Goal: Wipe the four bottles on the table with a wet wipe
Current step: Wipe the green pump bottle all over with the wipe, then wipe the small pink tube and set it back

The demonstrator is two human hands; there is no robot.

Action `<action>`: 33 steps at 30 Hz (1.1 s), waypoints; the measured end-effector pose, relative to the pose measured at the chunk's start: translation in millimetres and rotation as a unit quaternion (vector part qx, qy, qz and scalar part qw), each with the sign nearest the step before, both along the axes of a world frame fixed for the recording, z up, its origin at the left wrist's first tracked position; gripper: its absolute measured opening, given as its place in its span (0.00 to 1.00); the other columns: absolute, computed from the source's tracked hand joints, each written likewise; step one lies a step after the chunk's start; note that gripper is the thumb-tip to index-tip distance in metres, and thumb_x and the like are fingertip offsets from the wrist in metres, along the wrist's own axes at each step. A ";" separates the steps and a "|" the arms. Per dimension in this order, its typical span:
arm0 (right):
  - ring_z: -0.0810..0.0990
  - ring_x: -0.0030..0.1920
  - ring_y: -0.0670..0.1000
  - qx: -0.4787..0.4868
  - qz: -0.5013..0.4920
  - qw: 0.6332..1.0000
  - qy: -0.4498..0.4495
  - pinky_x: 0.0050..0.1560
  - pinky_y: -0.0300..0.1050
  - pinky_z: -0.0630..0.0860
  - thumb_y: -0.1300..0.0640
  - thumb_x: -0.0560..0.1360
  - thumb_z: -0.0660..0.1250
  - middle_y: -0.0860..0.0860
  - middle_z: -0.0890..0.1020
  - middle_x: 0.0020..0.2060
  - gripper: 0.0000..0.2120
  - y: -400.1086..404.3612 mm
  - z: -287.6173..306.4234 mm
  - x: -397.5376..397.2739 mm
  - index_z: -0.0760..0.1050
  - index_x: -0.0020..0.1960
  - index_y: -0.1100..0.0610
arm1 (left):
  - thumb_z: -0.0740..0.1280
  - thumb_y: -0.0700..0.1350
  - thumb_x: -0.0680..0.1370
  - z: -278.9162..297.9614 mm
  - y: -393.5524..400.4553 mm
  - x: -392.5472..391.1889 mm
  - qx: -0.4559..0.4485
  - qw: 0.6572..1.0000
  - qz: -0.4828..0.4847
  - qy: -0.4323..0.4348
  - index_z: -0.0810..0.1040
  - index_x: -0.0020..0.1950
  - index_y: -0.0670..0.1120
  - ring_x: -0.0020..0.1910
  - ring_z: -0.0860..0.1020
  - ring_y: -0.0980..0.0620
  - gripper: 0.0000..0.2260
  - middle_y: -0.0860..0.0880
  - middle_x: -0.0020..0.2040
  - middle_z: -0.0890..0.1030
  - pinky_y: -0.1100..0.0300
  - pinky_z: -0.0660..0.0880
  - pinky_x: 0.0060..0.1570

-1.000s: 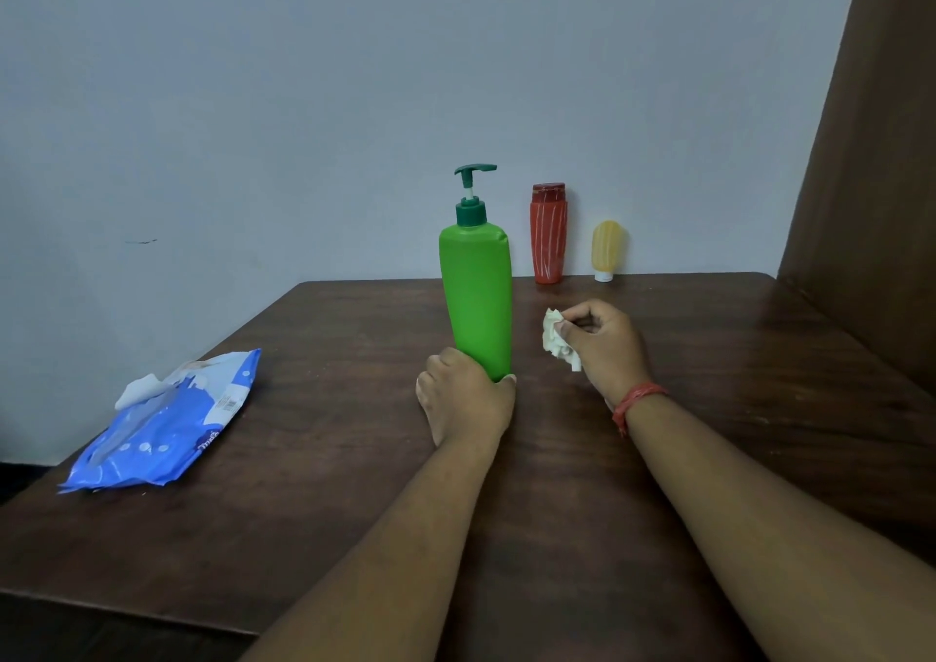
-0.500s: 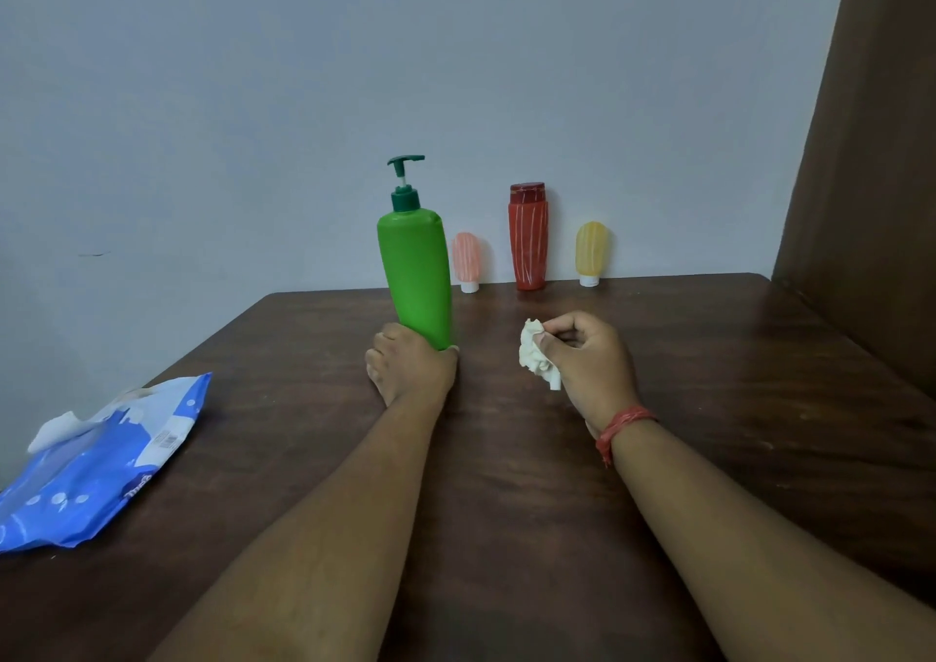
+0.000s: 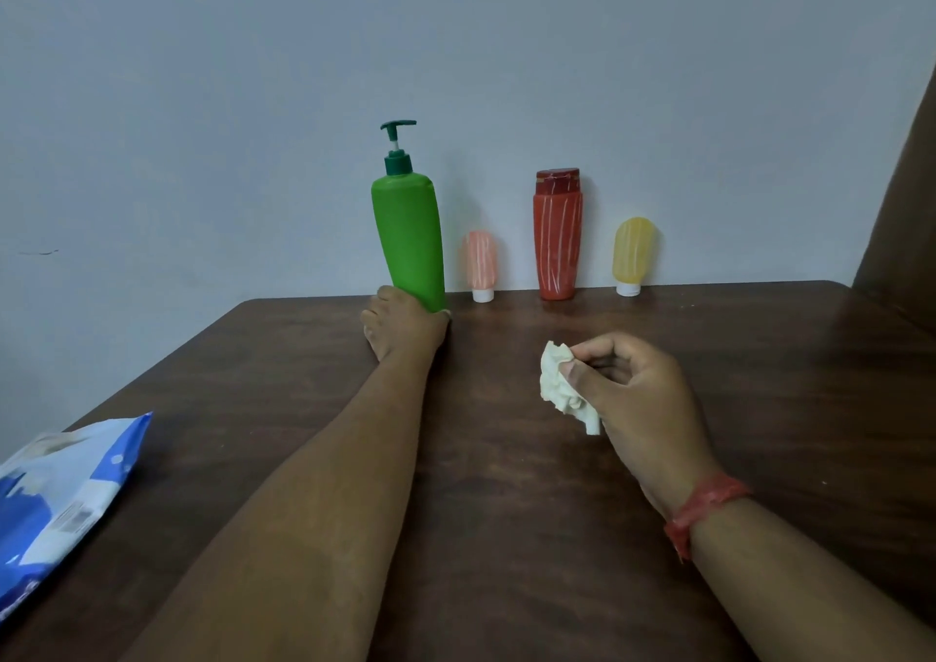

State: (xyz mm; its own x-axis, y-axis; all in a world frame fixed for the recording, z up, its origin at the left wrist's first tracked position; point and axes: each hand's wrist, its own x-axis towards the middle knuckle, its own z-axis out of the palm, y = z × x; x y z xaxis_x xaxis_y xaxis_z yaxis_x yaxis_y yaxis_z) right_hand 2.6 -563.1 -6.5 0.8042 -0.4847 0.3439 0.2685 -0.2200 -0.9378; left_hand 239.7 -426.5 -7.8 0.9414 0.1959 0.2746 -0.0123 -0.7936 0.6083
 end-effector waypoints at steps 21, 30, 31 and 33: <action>0.86 0.42 0.50 0.026 0.016 1.000 0.003 0.40 0.49 0.83 0.64 0.75 0.72 0.50 0.86 0.39 0.07 -0.8 -2.6 2.7 0.82 0.42 0.53 | 0.73 0.52 0.74 -2.2 -5.4 40.0 0.004 0.999 0.038 0.008 0.63 0.71 0.36 0.70 0.67 0.38 0.35 0.38 0.71 0.69 0.47 0.64 0.73; 0.86 0.42 0.49 0.028 0.020 0.999 0.004 0.42 0.52 0.82 0.64 0.75 0.72 0.50 0.86 0.39 0.11 -0.8 -3.7 3.9 0.83 0.41 0.49 | 0.70 0.58 0.77 -2.5 -10.4 16.7 -0.027 0.999 -0.008 -0.018 0.67 0.69 0.35 0.68 0.70 0.39 0.33 0.38 0.67 0.72 0.48 0.69 0.66; 0.86 0.42 0.50 0.026 0.017 0.999 0.008 0.43 0.53 0.82 0.64 0.75 0.72 0.50 0.86 0.40 0.10 -0.7 -3.6 3.6 0.83 0.41 0.49 | 0.69 0.57 0.77 -4.2 -15.2 12.7 -0.021 0.999 -0.043 -0.025 0.70 0.66 0.35 0.65 0.73 0.38 0.29 0.38 0.64 0.74 0.47 0.72 0.63; 0.86 0.43 0.50 0.026 0.015 0.999 0.011 0.44 0.54 0.83 0.64 0.75 0.71 0.50 0.86 0.40 0.09 0.0 -3.2 2.7 0.83 0.42 0.50 | 0.70 0.54 0.77 -7.6 -27.7 4.8 -0.008 0.993 -0.108 -0.042 0.73 0.61 0.37 0.59 0.76 0.39 0.23 0.39 0.58 0.77 0.48 0.76 0.54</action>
State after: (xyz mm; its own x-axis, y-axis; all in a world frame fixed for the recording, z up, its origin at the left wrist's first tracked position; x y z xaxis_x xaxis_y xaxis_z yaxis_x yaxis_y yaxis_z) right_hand 5.2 -563.1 -9.6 0.8255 -0.4779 0.3004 0.2526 -0.1631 -0.9537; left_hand 244.5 -454.2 -15.4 0.9361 -0.0036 0.3518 -0.2323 -0.7573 0.6103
